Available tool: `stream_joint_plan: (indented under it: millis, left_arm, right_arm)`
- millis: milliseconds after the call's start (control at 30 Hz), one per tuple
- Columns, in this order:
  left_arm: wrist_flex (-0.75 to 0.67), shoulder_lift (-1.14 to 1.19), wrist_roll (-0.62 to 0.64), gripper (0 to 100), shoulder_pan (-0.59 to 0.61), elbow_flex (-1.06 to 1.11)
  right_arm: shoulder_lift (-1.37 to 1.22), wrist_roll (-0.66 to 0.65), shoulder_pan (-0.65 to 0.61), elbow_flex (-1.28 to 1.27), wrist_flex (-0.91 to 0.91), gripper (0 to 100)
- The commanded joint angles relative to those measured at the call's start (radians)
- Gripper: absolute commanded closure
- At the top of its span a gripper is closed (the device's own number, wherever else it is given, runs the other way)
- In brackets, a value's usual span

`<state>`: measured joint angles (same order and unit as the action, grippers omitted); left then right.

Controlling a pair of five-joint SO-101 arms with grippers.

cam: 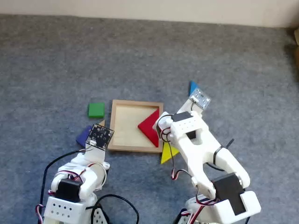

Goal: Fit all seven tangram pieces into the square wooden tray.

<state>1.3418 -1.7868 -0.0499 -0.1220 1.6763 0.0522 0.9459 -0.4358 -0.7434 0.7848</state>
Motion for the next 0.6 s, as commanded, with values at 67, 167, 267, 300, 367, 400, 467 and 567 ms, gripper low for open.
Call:
stream_joint_plan:
  millis: [67, 167, 267, 300, 367, 400, 467, 567]
  left_arm:
    - [0.006, -0.036, 0.005, 99, 0.005, 0.021]
    - [0.006, -0.036, 0.005, 99, 0.005, 0.021]
    - [0.006, -0.036, 0.005, 99, 0.005, 0.021]
    - [0.006, -0.036, 0.005, 99, 0.005, 0.021]
    - [0.006, -0.036, 0.005, 99, 0.005, 0.021]
    - [0.006, -0.036, 0.005, 99, 0.005, 0.021]
    - [0.006, -0.036, 0.005, 99, 0.005, 0.021]
    - [0.006, -0.036, 0.005, 99, 0.005, 0.021]
  right_arm:
    - [-0.022, 0.003, 0.082, 0.035, -0.010, 61.3]
    - [-0.022, 0.002, 0.093, 0.035, -0.008, 61.3]
    - [-0.022, 0.002, 0.093, 0.036, 0.028, 61.3]
    - [-0.022, 0.002, 0.093, 0.039, 0.044, 61.3]
    - [-0.022, 0.002, 0.093, 0.042, 0.059, 61.3]
    - [-0.022, 0.002, 0.090, 0.041, 0.061, 61.3]
    - [-0.022, 0.002, 0.087, 0.039, 0.061, 61.3]
    - [-0.022, 0.002, 0.070, 0.039, 0.061, 61.3]
